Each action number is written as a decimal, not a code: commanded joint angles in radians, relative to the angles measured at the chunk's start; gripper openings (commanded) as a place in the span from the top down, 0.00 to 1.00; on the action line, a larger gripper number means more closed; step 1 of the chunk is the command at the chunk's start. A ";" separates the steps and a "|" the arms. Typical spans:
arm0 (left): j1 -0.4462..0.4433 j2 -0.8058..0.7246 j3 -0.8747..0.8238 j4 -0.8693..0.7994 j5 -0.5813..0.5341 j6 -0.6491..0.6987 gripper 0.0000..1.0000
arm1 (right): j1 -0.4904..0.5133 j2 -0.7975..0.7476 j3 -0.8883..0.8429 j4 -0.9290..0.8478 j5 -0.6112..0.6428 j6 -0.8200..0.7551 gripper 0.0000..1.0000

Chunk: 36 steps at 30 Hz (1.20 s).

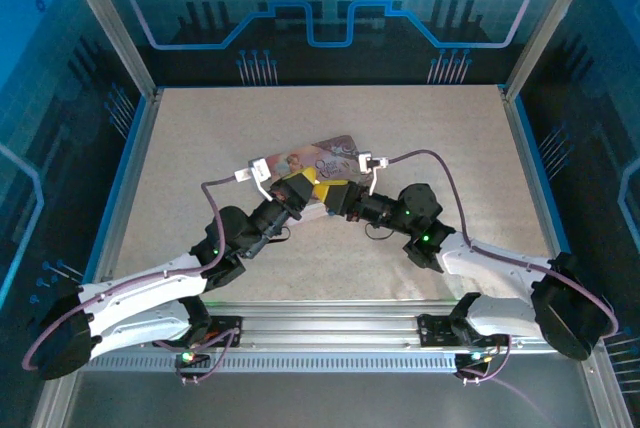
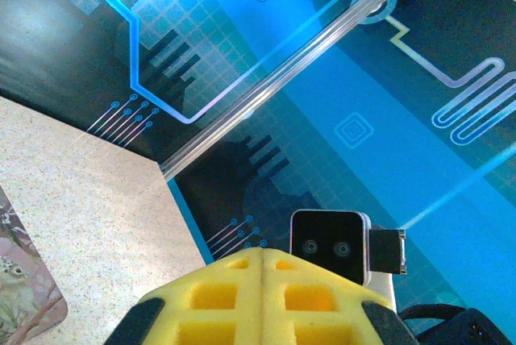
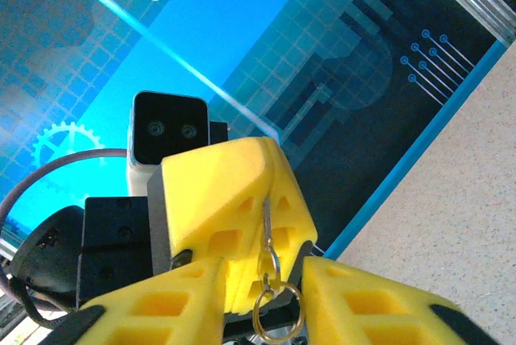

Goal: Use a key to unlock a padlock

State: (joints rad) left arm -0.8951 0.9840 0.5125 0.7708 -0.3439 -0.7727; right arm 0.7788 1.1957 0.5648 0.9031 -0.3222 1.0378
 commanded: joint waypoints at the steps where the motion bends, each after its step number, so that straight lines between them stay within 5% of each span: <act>1: -0.008 -0.007 -0.015 0.047 -0.033 -0.013 1.00 | 0.007 0.013 0.031 0.034 0.006 0.000 0.75; 10: -0.008 -0.020 -0.023 0.044 -0.046 -0.011 1.00 | 0.002 0.012 0.034 0.007 0.010 -0.001 0.95; 27: -0.008 -0.047 -0.052 0.002 -0.047 -0.013 1.00 | -0.044 -0.102 0.007 -0.143 0.019 -0.047 0.98; 28: -0.008 -0.047 -0.049 -0.003 -0.045 -0.010 0.97 | -0.046 -0.107 0.006 -0.157 0.018 -0.052 0.99; 33: -0.008 -0.060 -0.010 -0.105 -0.041 0.015 0.53 | -0.060 -0.154 -0.005 -0.299 0.035 -0.095 1.00; 36: -0.005 -0.077 0.035 -0.258 -0.056 0.040 0.38 | -0.078 -0.215 -0.007 -0.483 0.065 -0.143 1.00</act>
State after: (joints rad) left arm -0.9016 0.9333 0.4862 0.6514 -0.3676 -0.7662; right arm 0.7216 1.0306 0.5682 0.5976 -0.2916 0.9592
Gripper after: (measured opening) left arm 0.588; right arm 0.052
